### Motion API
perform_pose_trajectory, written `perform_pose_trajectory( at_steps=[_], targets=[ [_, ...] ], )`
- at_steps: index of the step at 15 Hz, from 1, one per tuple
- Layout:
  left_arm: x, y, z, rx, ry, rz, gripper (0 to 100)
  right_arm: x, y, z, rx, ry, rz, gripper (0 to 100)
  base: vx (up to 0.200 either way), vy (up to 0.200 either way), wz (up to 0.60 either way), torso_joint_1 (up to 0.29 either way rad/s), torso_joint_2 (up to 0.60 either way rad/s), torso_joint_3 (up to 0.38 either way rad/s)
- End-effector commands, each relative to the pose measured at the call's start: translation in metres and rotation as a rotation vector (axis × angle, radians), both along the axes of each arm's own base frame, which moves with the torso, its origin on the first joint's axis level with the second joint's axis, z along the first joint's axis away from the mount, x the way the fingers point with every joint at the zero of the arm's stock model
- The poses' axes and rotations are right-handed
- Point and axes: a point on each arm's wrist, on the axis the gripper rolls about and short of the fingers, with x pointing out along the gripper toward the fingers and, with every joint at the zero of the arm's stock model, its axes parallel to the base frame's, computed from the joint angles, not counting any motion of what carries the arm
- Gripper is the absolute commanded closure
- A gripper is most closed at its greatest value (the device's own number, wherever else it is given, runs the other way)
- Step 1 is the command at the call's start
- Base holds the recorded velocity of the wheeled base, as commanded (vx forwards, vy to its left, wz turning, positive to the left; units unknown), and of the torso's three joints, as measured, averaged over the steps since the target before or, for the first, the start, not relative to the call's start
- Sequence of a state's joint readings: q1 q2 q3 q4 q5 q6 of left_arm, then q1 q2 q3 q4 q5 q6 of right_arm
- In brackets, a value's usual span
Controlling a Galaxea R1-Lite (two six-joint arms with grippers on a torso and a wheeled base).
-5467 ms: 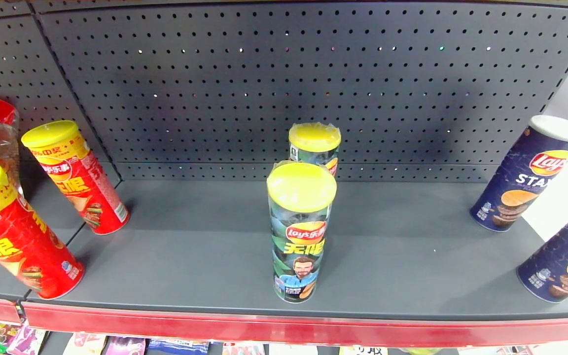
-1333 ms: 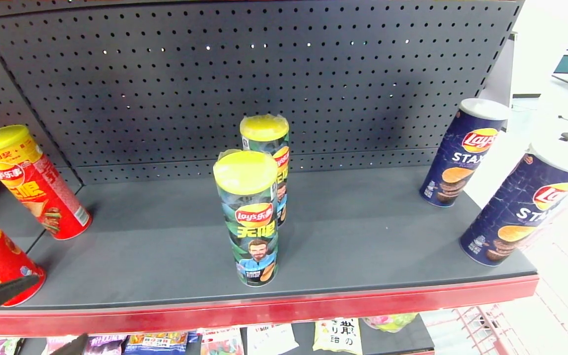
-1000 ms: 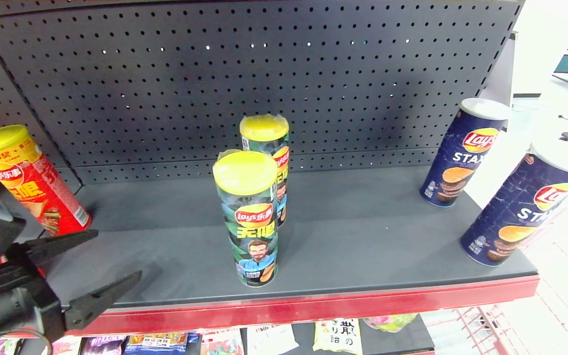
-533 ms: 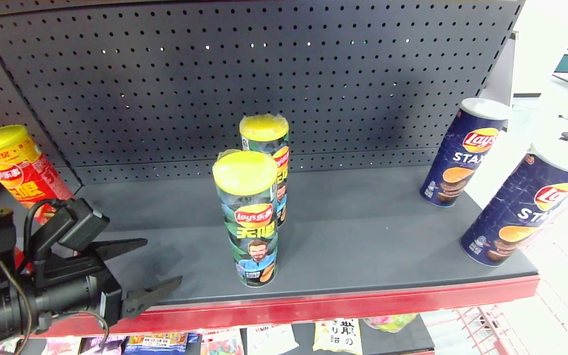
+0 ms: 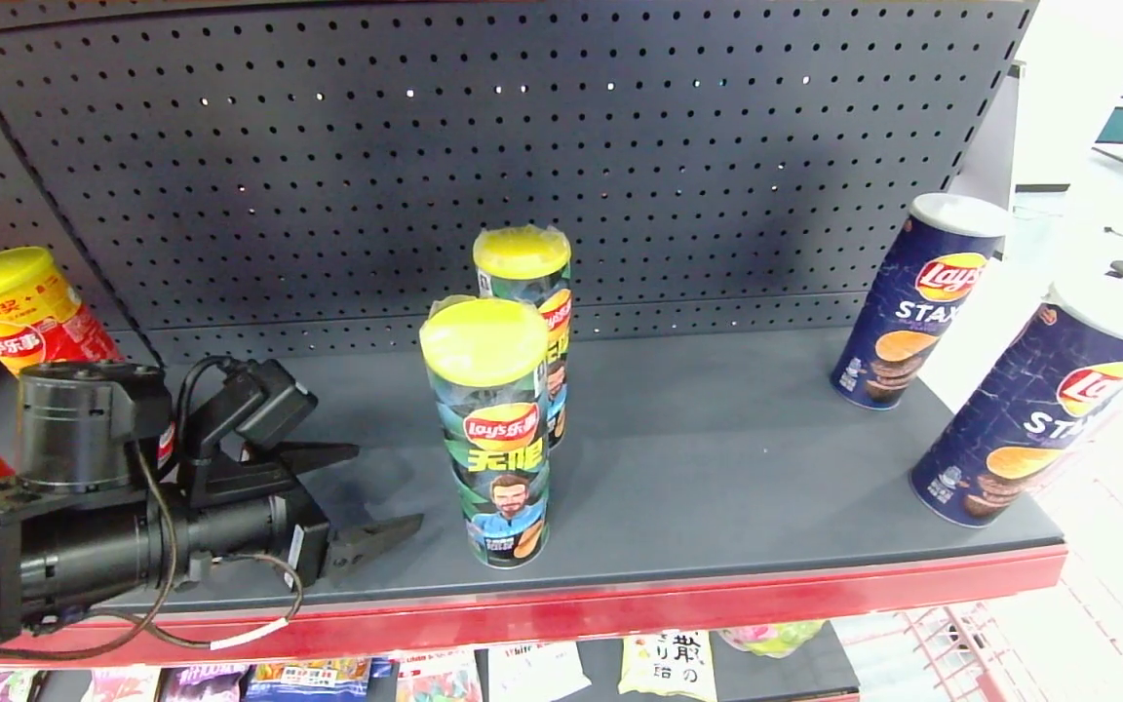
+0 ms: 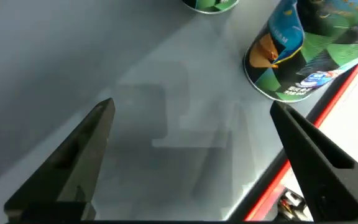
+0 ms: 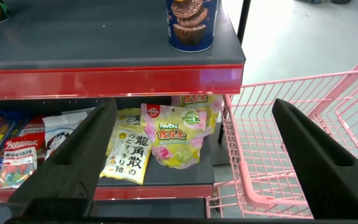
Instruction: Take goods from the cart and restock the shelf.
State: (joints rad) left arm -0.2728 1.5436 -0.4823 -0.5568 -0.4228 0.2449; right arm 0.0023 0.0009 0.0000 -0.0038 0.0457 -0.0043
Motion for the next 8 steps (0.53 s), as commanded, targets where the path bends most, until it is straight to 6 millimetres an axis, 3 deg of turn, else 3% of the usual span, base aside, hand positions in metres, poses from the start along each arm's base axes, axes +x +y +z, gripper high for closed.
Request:
perform_pose_trajectory(
  at_steps=[1,8],
  targets=[
    [0.007,-0.008,-0.006,0.007,0.022,-0.024,0,0.0,0.0,0.0,0.0,0.0,0.001,0,0.0,0.0,0.0,0.0,0.0,0.0],
    [0.018,-0.022,-0.009,0.011,0.032,-0.063,0,0.0,0.0,0.0,0.0,0.001,0.001,0,0.0,0.0,0.0,0.0,0.0,0.0]
  ],
)
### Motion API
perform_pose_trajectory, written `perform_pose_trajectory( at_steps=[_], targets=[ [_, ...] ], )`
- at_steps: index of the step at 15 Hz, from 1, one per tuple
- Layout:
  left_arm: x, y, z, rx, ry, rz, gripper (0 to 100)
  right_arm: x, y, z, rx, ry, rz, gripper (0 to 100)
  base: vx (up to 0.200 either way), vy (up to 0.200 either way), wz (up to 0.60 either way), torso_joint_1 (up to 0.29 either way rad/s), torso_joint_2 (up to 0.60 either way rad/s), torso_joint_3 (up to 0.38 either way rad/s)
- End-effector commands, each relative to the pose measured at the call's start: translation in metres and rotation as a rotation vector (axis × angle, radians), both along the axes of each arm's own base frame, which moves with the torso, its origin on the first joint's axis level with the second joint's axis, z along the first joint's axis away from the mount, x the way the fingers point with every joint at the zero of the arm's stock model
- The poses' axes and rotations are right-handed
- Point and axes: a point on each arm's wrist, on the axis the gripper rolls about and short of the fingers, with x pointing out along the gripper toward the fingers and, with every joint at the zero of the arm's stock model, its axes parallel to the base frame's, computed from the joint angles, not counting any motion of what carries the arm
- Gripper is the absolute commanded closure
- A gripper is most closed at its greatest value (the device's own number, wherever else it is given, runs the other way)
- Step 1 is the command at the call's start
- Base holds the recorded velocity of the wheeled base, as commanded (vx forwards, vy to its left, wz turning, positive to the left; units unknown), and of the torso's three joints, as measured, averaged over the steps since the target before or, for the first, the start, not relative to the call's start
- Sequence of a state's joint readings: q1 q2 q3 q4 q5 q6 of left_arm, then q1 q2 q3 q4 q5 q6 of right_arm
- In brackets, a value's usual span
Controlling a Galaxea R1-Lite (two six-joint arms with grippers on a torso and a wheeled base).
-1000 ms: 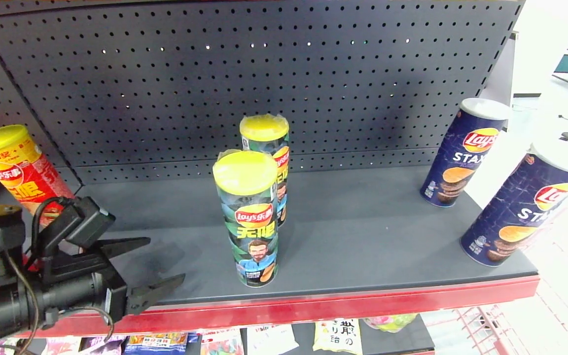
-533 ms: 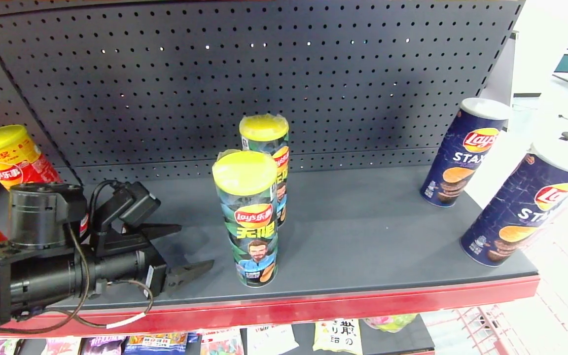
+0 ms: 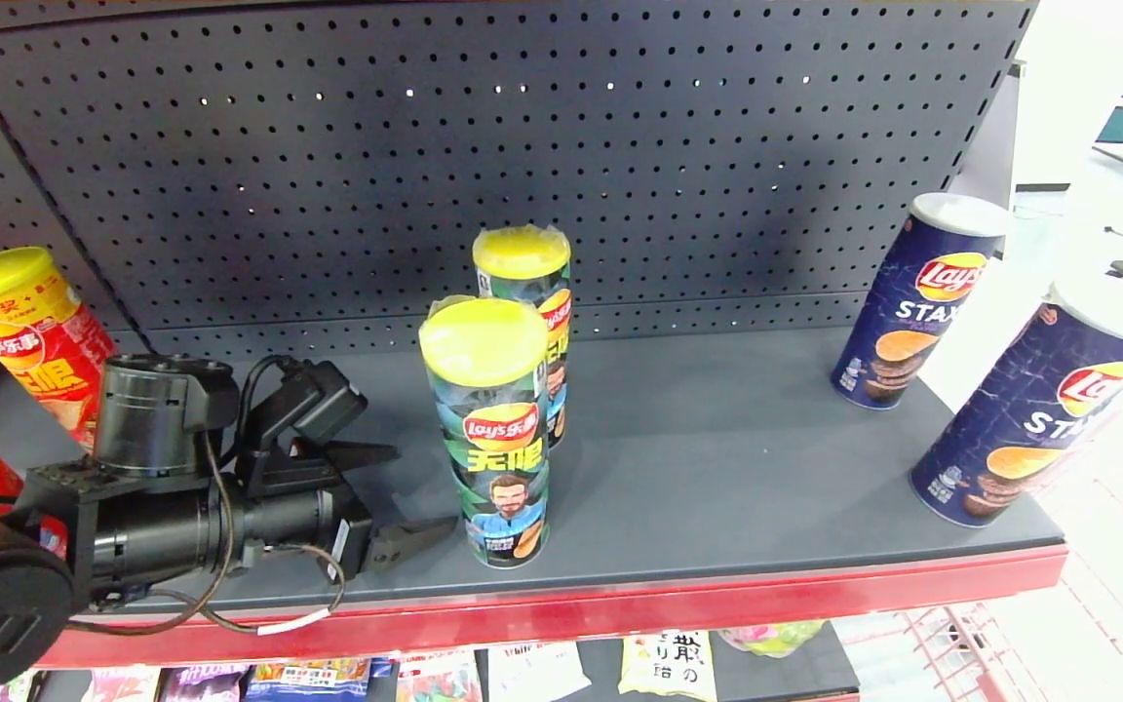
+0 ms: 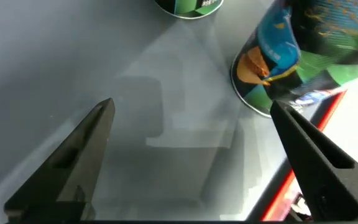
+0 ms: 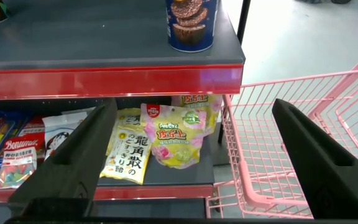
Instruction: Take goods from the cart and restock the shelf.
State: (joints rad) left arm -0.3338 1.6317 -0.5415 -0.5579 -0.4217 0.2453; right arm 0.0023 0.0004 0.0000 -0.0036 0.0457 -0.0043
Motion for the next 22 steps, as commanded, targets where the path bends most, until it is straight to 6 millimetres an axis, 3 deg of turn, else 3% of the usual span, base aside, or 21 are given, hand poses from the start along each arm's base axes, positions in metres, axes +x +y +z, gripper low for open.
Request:
perform_pose_trajectory(
  at_steps=[1,9,13,16,19,20,22],
  targets=[
    [0.004,-0.002,-0.002,0.002,0.004,-0.004,0,0.0,0.0,0.0,0.0,0.002,-0.001,0,0.0,0.0,0.0,0.0,0.0,0.0],
    [0.018,-0.016,-0.006,-0.003,-0.019,-0.028,0,0.0,0.0,0.0,0.0,0.0,-0.001,0,0.0,0.0,0.0,0.0,0.0,0.0],
    [0.012,-0.013,-0.005,-0.005,-0.015,-0.025,0,0.0,0.0,0.0,0.0,0.0,0.001,0,0.0,0.0,0.0,0.0,0.0,0.0],
    [-0.005,0.013,0.006,-0.018,-0.05,0.052,0,0.0,0.0,0.0,0.0,0.002,-0.001,0,0.0,0.0,0.0,0.0,0.0,0.0],
    [-0.04,0.051,0.04,-0.101,-0.147,0.207,0,0.0,0.0,0.0,0.001,0.0,-0.001,0,0.0,0.0,0.0,0.0,0.0,0.0],
    [-0.04,0.051,0.04,-0.101,-0.147,0.207,0,0.0,0.0,0.0,0.001,0.0,-0.001,0,0.0,0.0,0.0,0.0,0.0,0.0],
    [-0.108,0.068,0.073,-0.185,-0.219,0.28,0,0.0,0.0,0.0,0.001,0.002,0.001,0,0.0,0.0,0.0,0.0,0.0,0.0]
  ],
)
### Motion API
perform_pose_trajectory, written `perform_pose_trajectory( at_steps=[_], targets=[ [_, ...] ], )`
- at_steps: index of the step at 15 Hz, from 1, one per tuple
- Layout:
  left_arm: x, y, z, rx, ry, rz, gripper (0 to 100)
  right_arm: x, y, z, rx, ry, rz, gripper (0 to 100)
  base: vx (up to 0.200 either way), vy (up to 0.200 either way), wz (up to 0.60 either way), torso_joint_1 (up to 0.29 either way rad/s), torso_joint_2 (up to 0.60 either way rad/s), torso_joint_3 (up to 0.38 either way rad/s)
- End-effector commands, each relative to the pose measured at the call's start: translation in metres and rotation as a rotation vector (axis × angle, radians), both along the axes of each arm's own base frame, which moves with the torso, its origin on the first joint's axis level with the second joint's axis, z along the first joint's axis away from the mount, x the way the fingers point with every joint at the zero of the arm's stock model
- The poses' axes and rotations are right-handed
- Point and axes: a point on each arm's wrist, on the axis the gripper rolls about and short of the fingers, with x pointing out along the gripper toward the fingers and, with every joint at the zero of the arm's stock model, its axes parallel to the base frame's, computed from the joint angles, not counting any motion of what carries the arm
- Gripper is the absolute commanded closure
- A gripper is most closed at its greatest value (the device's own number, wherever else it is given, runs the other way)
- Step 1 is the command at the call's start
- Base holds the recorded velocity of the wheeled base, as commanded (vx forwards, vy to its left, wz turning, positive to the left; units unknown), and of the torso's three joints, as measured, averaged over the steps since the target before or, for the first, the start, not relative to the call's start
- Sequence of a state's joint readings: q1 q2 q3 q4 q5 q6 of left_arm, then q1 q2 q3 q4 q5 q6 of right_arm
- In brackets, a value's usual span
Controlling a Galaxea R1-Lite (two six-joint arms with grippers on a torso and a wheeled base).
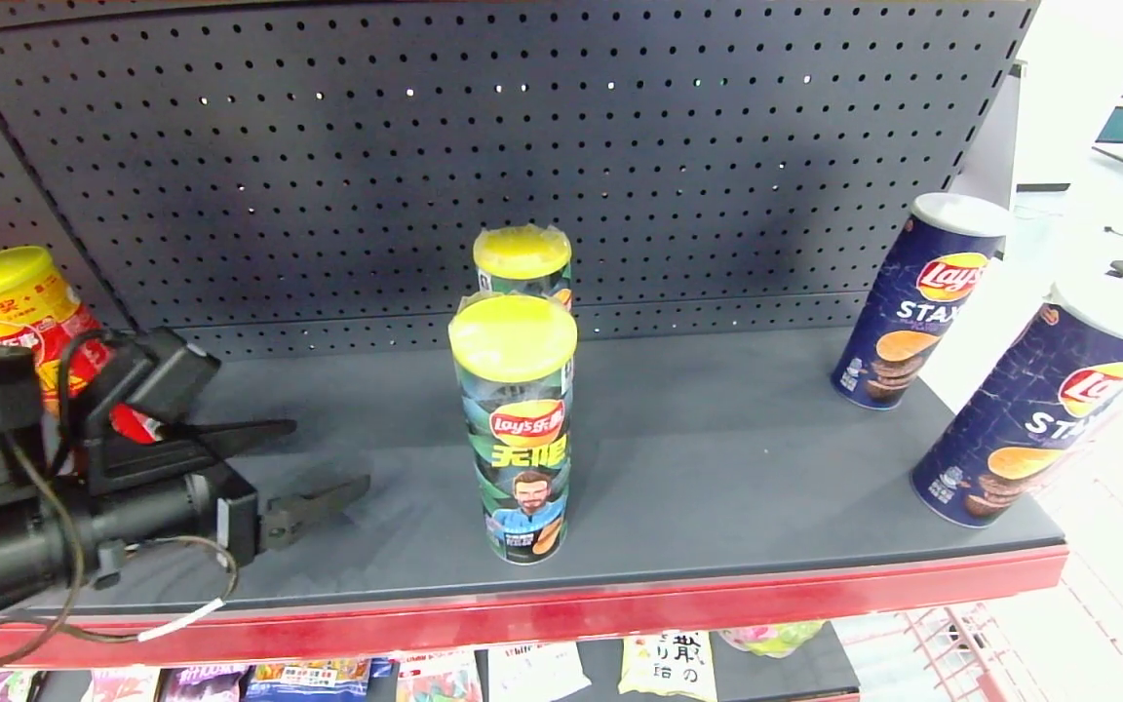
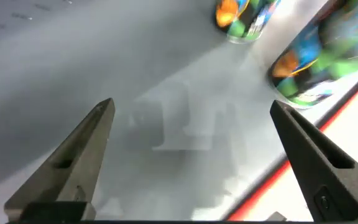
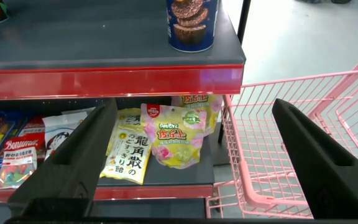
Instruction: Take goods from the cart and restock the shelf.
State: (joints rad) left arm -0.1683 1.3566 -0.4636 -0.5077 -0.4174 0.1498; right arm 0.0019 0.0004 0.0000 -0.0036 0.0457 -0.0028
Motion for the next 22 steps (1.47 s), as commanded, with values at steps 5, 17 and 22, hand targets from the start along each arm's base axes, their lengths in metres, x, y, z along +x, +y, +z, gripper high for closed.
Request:
perform_pose_trajectory(
  at_steps=[5,17,22],
  targets=[
    [-0.176,0.037,0.003,-0.097,-0.158,0.36,0,0.0,0.0,0.0,0.001,0.002,-0.002,0,0.0,0.0,0.0,0.0,0.0,0.0],
    [-0.216,0.043,-0.091,-0.099,-0.341,0.641,0,0.0,0.0,0.0,-0.002,0.002,-0.005,0,0.0,0.0,0.0,0.0,0.0,0.0],
    [-0.216,0.043,-0.091,-0.097,-0.342,0.636,0,0.0,0.0,0.0,-0.008,0.001,-0.002,0,0.0,0.0,0.0,0.0,0.0,0.0]
  ],
)
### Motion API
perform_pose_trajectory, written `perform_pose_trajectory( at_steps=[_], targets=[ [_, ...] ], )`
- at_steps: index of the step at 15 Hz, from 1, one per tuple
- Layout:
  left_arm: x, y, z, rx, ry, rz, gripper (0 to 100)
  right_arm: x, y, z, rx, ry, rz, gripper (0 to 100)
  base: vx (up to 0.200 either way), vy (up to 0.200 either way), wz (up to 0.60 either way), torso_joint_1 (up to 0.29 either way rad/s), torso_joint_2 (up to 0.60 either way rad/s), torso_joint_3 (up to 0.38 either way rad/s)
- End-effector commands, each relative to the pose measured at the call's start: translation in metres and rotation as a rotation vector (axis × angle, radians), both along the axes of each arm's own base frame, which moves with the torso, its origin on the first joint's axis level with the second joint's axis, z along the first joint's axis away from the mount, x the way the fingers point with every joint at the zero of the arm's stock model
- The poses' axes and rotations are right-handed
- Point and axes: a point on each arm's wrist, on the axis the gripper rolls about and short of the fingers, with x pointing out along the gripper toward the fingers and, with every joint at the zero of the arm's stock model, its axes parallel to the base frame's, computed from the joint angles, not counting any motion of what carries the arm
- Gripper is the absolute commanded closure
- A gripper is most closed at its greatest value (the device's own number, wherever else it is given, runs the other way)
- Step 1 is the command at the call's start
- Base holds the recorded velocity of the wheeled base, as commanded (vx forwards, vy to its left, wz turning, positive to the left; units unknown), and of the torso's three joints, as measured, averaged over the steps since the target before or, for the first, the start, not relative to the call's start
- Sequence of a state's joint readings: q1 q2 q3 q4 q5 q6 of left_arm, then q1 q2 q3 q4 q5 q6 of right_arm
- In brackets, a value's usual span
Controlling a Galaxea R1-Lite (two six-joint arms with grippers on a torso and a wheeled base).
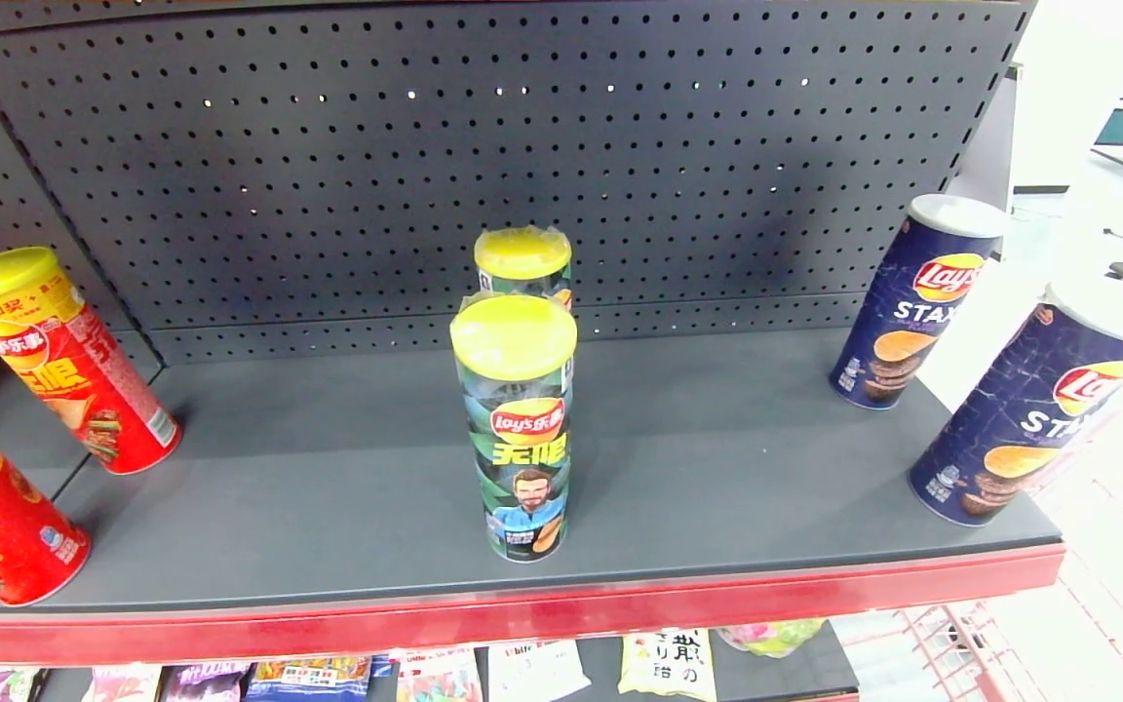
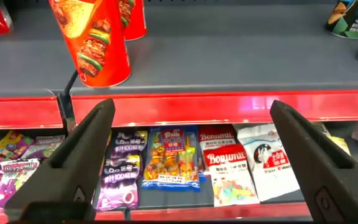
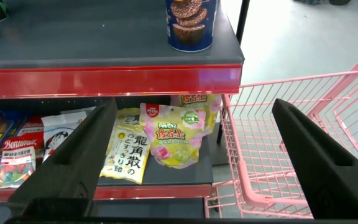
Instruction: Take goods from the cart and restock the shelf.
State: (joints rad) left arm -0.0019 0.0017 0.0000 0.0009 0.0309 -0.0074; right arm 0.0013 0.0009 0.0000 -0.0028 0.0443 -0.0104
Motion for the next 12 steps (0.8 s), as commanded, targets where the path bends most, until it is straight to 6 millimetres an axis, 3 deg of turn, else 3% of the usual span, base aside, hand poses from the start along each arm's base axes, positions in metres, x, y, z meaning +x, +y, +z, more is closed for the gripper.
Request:
perform_pose_trajectory(
  at_steps=[1,12],
  targets=[
    [-0.0001,0.0,-0.0001,0.0,-0.001,-0.001,0,0.0001,0.0,0.0,0.001,0.0,0.0,0,0.0,0.0,0.0,0.0,0.0,0.0],
    [-0.0001,0.0,-0.0001,0.0,-0.001,-0.001,0,0.0001,-0.0001,0.0,0.004,0.001,-0.003,0,0.0,0.0,0.0,0.0,0.0,0.0]
  ],
)
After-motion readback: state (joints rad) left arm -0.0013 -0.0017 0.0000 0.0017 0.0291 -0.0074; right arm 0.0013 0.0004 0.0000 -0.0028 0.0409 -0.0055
